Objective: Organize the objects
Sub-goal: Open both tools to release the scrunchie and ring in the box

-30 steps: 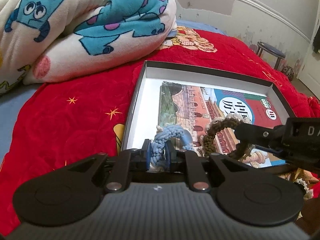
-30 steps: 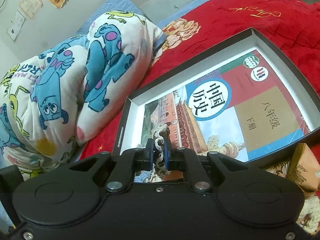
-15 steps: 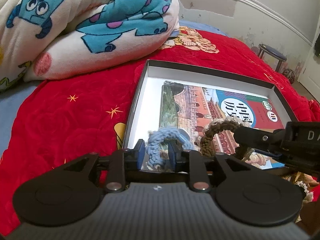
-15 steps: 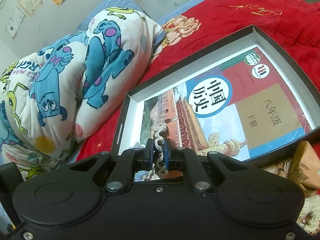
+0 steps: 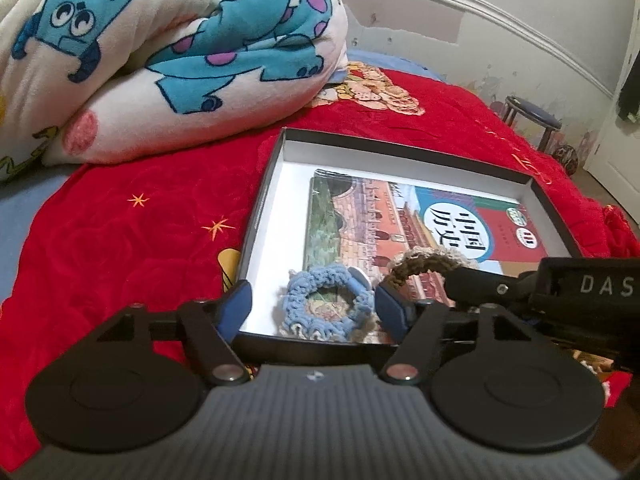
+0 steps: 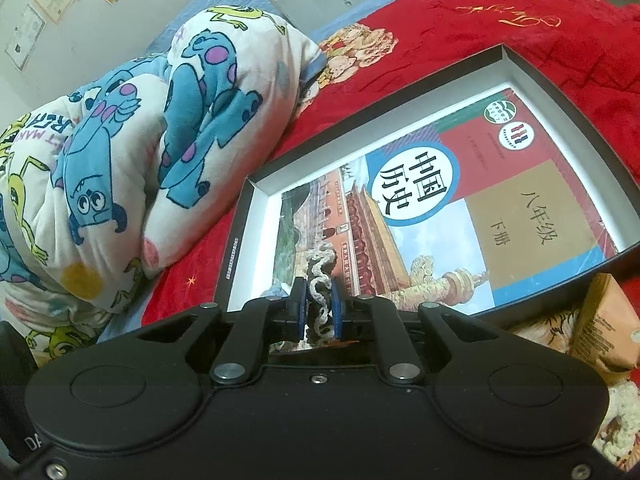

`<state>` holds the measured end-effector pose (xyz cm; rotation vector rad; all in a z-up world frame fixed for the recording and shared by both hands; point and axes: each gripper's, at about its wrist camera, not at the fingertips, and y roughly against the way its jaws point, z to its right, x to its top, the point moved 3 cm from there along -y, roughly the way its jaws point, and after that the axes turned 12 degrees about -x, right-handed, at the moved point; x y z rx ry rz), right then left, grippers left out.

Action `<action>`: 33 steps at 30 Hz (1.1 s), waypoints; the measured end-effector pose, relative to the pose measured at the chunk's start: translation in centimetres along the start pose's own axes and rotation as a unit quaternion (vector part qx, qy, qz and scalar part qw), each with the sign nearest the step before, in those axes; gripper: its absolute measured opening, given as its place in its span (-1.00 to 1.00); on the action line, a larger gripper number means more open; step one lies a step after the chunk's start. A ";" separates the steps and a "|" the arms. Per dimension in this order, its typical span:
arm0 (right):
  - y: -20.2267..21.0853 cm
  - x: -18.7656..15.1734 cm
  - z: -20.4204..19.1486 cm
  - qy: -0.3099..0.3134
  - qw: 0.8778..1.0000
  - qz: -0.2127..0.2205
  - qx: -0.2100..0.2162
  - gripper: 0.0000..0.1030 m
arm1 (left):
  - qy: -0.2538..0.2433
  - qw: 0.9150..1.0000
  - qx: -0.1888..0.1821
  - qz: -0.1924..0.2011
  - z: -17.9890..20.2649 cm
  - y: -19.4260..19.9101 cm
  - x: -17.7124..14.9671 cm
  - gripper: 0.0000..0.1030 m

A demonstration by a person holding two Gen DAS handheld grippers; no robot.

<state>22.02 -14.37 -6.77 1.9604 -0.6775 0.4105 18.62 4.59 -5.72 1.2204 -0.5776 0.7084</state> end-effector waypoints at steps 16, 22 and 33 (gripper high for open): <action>2.1 -0.4 -0.1 -0.030 0.999 0.017 0.033 0.32 | -0.008 1.000 -0.008 0.027 0.2 2.5 -0.1 0.86; 2.9 -0.4 0.1 -0.042 0.998 0.024 0.042 0.56 | -0.005 0.999 -0.005 0.033 -0.1 3.1 0.1 0.90; 3.9 -0.9 -0.1 -0.036 0.998 0.025 0.047 0.73 | 0.006 0.999 -0.004 0.045 -0.4 4.2 0.5 0.92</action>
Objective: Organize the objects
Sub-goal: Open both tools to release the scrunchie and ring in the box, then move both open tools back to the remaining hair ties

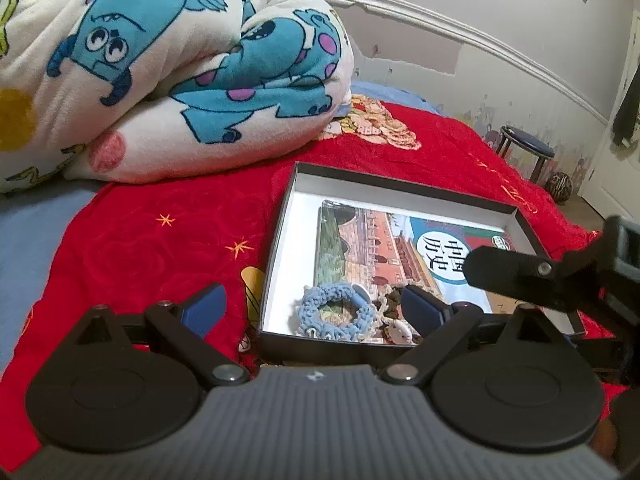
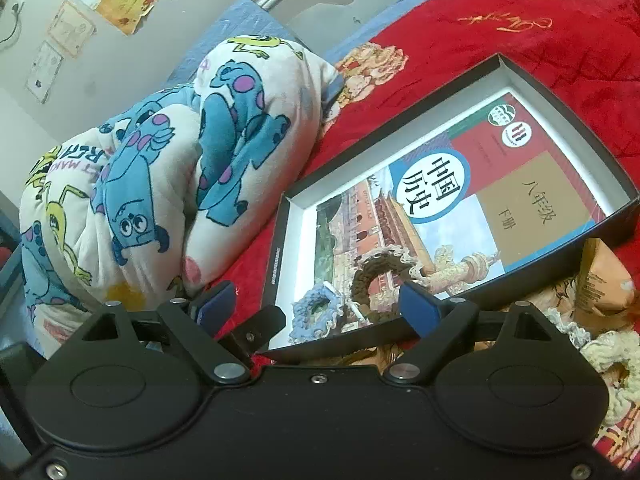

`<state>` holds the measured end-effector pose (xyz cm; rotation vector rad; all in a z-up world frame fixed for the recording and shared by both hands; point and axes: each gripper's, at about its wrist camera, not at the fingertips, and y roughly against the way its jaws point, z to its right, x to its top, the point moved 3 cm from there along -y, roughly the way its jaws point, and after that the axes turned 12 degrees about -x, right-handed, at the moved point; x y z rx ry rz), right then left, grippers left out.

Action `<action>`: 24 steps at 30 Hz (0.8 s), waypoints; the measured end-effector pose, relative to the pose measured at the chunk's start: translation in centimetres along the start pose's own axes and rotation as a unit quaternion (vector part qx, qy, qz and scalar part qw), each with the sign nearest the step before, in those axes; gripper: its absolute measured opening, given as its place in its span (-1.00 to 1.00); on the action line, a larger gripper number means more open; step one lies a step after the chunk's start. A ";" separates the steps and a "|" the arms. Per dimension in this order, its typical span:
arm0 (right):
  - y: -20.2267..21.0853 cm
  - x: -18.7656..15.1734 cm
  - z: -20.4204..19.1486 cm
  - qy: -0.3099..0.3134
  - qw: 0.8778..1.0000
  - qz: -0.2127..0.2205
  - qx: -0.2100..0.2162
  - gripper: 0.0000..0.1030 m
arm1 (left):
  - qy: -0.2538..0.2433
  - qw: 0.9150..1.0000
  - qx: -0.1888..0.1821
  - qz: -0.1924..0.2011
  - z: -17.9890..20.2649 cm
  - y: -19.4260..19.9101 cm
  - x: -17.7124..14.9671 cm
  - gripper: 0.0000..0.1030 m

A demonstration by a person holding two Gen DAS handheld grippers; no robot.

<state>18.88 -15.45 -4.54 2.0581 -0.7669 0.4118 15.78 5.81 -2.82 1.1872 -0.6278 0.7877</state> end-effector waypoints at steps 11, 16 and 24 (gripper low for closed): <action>4.7 3.0 1.2 0.026 0.998 0.058 -0.005 0.74 | 0.008 0.999 -0.016 0.035 0.0 2.7 1.4 1.00; 7.1 3.6 2.6 0.023 0.997 0.076 -0.024 0.74 | 0.018 0.998 -0.037 0.048 0.2 4.0 1.9 1.00; 11.3 2.9 4.0 0.024 0.993 0.108 -0.050 0.74 | -0.022 0.996 -0.077 0.050 3.7 6.2 0.8 1.00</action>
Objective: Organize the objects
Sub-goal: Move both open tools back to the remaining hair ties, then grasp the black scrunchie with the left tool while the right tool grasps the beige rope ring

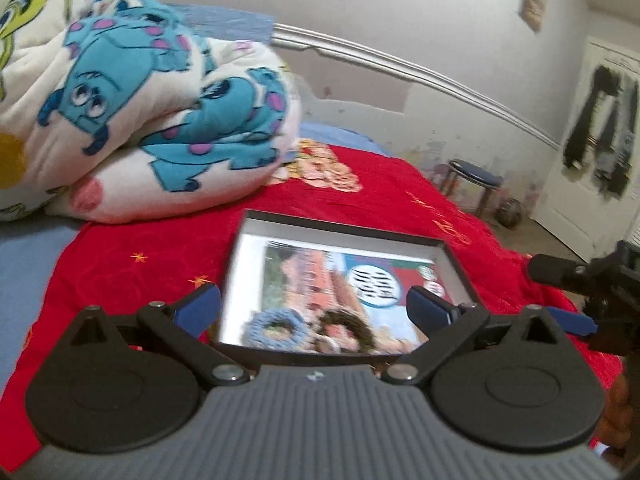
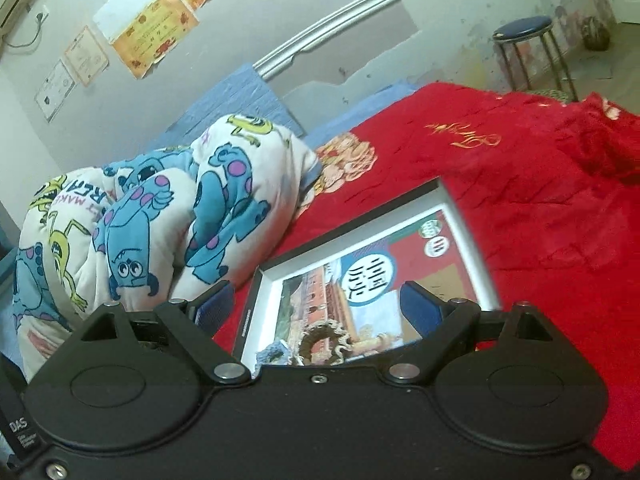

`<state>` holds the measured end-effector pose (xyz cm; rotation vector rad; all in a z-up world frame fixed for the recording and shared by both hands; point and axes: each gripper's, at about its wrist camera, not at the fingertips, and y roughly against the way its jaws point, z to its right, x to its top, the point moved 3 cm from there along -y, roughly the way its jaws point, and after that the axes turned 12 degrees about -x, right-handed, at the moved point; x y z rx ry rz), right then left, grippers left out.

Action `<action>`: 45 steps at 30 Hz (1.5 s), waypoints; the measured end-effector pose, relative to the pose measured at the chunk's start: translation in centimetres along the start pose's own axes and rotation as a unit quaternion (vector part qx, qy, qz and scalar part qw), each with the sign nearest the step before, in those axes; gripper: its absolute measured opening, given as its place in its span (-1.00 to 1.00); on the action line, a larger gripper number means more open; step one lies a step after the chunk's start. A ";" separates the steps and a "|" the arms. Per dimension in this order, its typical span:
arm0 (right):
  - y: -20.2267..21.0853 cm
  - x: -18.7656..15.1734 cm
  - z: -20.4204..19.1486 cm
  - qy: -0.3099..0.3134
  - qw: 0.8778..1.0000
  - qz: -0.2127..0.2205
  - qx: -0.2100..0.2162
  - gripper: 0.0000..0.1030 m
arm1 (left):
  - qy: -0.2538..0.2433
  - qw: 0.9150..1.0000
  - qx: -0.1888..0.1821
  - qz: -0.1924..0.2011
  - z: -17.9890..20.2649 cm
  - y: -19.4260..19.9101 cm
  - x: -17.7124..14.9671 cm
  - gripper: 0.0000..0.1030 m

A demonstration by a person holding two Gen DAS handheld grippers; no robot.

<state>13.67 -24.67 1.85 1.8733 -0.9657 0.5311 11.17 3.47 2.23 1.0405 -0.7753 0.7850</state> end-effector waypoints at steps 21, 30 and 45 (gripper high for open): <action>4.5 -5.1 6.7 -0.057 0.994 -0.048 -0.085 0.64 | -0.077 0.986 -0.069 -0.133 9.0 -3.9 -9.1 0.87; 2.2 -6.4 6.3 -0.042 0.988 -0.085 -0.123 0.64 | -0.096 0.981 -0.075 -0.151 9.7 -5.2 -10.3 0.87; -1.7 -7.5 7.8 -0.069 0.978 -0.125 -0.151 0.47 | -0.115 0.979 -0.087 -0.147 9.4 -8.2 -11.3 0.37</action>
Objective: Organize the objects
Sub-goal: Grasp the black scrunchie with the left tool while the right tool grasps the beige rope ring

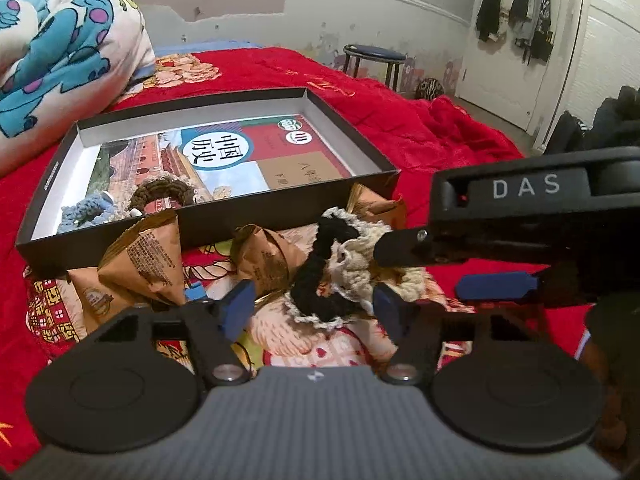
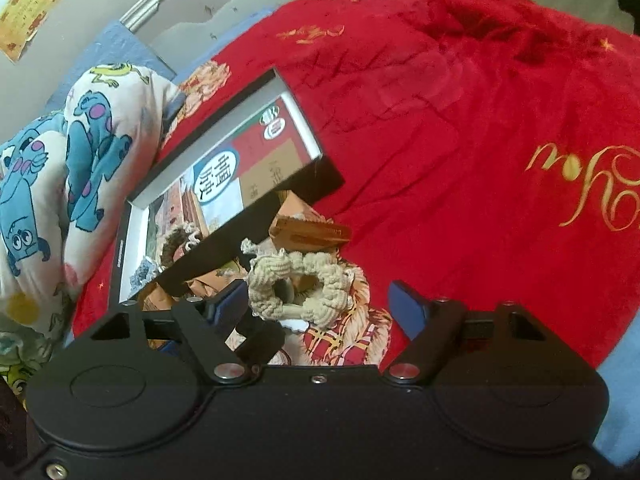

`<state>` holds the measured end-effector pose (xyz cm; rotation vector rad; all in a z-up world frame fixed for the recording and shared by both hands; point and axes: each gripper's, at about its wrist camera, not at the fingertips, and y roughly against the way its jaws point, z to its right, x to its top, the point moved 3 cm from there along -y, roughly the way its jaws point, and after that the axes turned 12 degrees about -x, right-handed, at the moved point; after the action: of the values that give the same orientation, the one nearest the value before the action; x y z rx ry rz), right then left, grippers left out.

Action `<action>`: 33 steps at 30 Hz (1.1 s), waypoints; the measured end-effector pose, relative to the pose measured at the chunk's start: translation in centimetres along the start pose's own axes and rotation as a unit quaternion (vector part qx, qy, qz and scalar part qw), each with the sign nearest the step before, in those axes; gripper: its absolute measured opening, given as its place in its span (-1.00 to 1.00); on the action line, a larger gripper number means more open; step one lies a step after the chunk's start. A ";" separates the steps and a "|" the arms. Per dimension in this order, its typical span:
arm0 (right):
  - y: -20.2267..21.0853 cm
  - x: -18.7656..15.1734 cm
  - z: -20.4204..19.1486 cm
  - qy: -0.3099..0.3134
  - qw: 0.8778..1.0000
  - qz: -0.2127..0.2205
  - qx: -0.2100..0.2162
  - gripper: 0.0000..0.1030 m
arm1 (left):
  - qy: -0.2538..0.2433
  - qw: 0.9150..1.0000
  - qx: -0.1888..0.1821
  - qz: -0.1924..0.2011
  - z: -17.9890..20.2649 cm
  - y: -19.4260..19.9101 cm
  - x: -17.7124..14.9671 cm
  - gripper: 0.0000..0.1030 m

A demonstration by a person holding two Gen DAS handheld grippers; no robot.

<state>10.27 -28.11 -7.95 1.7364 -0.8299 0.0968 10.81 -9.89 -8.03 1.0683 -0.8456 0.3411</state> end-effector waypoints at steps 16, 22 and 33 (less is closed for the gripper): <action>-2.4 -0.5 -1.1 0.004 1.000 -0.003 0.003 -0.49 | -0.005 1.000 -0.007 -0.015 0.0 -1.0 -0.3 -0.57; -2.9 -0.7 -1.5 0.001 1.000 -0.003 -0.002 -0.73 | -0.004 1.000 -0.003 -0.015 0.0 -0.9 -0.5 -0.61; -0.4 -0.4 -1.5 -0.013 0.999 0.015 0.039 -0.74 | -0.012 1.000 0.000 -0.007 0.7 0.1 -0.4 -0.65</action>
<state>10.77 -26.57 -7.95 1.8018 -0.8820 0.1287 10.22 -10.39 -8.14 1.0790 -0.8592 0.3176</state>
